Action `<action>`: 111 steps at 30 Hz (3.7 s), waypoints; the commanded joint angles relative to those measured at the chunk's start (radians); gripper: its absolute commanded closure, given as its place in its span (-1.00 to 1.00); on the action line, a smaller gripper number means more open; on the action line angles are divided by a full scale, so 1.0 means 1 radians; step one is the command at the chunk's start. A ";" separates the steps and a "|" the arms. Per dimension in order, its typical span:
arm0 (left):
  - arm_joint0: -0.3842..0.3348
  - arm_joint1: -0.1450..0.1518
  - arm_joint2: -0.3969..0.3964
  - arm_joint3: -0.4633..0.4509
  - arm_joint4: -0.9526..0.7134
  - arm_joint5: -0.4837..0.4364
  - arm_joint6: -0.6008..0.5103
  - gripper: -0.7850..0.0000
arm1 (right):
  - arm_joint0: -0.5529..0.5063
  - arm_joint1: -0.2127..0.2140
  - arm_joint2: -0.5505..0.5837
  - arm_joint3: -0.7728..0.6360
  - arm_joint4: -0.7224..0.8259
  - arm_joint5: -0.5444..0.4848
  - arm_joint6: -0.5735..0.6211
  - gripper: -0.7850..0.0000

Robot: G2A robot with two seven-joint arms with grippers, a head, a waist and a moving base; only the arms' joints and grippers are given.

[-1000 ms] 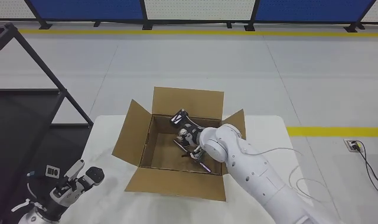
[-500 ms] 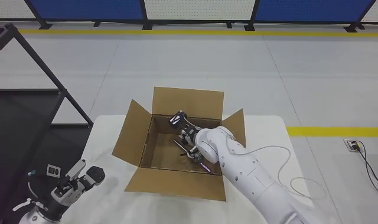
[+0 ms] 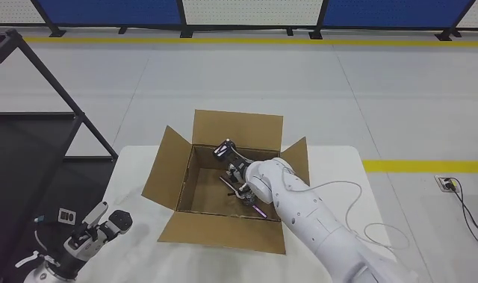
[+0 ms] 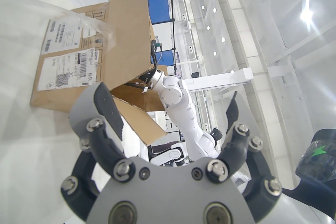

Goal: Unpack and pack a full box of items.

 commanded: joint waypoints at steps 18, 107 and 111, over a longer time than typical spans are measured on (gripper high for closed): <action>0.002 -0.001 0.003 0.002 0.002 -0.002 -0.002 -1.00 | -0.007 -0.008 0.037 -0.013 -0.039 -0.012 -0.032 -0.01; -0.133 -0.013 0.091 0.076 -0.107 -0.022 0.098 -1.00 | -0.807 0.297 0.900 -1.400 0.419 0.353 0.313 -1.00; -0.149 -0.015 0.112 0.064 -0.050 -0.015 0.156 -1.00 | -0.760 0.299 0.882 -1.345 0.478 0.403 0.381 -1.00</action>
